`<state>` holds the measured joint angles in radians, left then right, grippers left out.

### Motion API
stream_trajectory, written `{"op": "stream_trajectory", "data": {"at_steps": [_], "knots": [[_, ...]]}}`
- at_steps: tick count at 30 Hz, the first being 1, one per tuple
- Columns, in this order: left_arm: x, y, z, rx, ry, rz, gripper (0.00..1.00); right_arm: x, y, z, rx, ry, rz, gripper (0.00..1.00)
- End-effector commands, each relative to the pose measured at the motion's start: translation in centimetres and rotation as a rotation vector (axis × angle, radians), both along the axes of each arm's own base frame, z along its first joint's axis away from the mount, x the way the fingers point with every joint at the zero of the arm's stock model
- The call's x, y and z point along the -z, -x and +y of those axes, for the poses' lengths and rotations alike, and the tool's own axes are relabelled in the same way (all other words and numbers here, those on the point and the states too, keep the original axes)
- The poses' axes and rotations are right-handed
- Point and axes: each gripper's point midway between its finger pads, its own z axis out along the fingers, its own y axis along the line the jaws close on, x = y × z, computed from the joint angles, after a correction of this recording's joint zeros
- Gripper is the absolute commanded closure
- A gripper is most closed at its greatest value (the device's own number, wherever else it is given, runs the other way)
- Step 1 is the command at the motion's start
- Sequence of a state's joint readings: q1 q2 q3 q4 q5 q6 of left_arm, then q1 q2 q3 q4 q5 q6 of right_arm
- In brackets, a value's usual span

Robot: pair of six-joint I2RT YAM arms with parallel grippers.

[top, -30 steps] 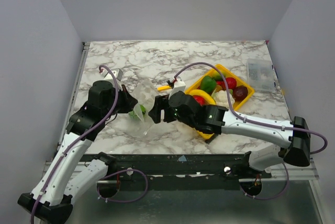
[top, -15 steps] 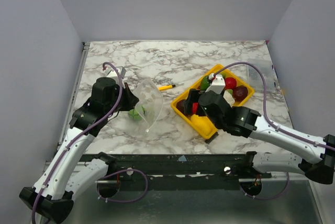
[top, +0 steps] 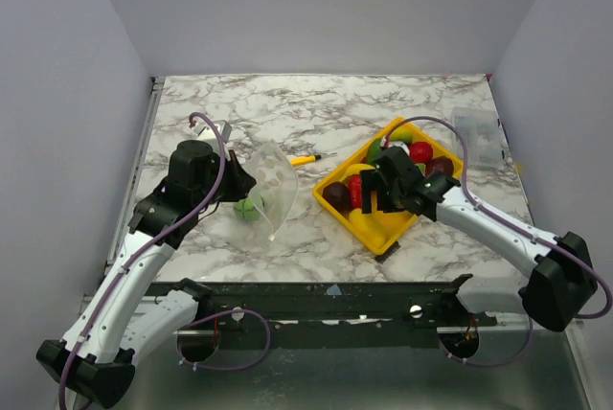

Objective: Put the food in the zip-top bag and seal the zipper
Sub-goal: Pick up the fake fruit from the bin, then place the fake fruit in the zipper food storage bag.

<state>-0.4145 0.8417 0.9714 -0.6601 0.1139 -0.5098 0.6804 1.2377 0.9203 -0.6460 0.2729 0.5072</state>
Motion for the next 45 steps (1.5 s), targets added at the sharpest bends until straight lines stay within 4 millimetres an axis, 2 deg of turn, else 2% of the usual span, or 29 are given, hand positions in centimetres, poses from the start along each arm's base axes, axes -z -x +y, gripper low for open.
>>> {"op": "stream_trajectory", "data": {"at_steps": [1,5,12,14,16,19,24,28,29,33,35,38,39,42,45], "knots": [[-0.2,0.2,-0.7,0.027,0.029,-0.007,1.0,2.6,1.5,2.8,-0.178,-0.05,0.147,0.09],[-0.2,0.1,-0.9,0.031,0.039,-0.006,1.0,4.7,1.7,3.1,-0.213,-0.015,0.211,0.17],[0.3,-0.1,-1.1,0.036,0.037,0.009,1.0,7.5,1.5,2.6,-0.194,0.049,0.267,0.21],[0.4,-0.1,-1.1,0.039,0.038,0.012,1.0,8.0,1.3,2.5,-0.189,0.062,0.274,0.25],[0.5,-0.1,-1.1,0.038,0.037,0.014,1.0,8.0,1.0,2.4,-0.179,0.076,0.267,0.33],[0.4,-0.1,-1.1,0.039,0.038,0.013,1.0,6.8,0.4,2.2,-0.165,0.088,0.239,0.43],[0.2,0.0,-1.1,0.04,0.038,0.01,1.0,2.2,-0.5,2.6,-0.146,0.03,0.14,0.66],[-0.1,0.0,-1.2,0.042,0.042,0.003,1.0,-1.9,-0.5,3.1,-0.171,-0.032,0.07,0.95],[-0.1,0.0,-1.2,0.043,0.043,0.002,1.0,-3.1,-0.5,3.3,-0.179,-0.057,0.044,0.99],[-0.1,0.2,-1.3,0.05,0.051,0.005,1.0,-8.1,-0.7,5.4,-0.233,-0.224,-0.077,0.99],[-0.1,0.2,-1.4,0.055,0.056,0.006,1.0,-11.0,-0.7,7.8,-0.266,-0.385,-0.137,0.99],[0.0,0.3,-1.6,0.06,0.07,0.012,1.0,-15.5,0.7,12.0,-0.396,-0.681,-0.217,0.99],[-0.1,0.4,-1.7,0.062,0.073,0.013,1.0,-17.5,1.1,13.0,-0.429,-0.766,-0.256,0.99],[-0.2,0.6,-1.8,0.067,0.084,0.014,1.0,-21.2,1.4,14.5,-0.435,-0.923,-0.343,1.0],[-0.4,0.7,-1.7,0.063,0.092,0.009,1.0,-22.9,1.5,16.1,-0.385,-1.038,-0.38,0.99]]}}
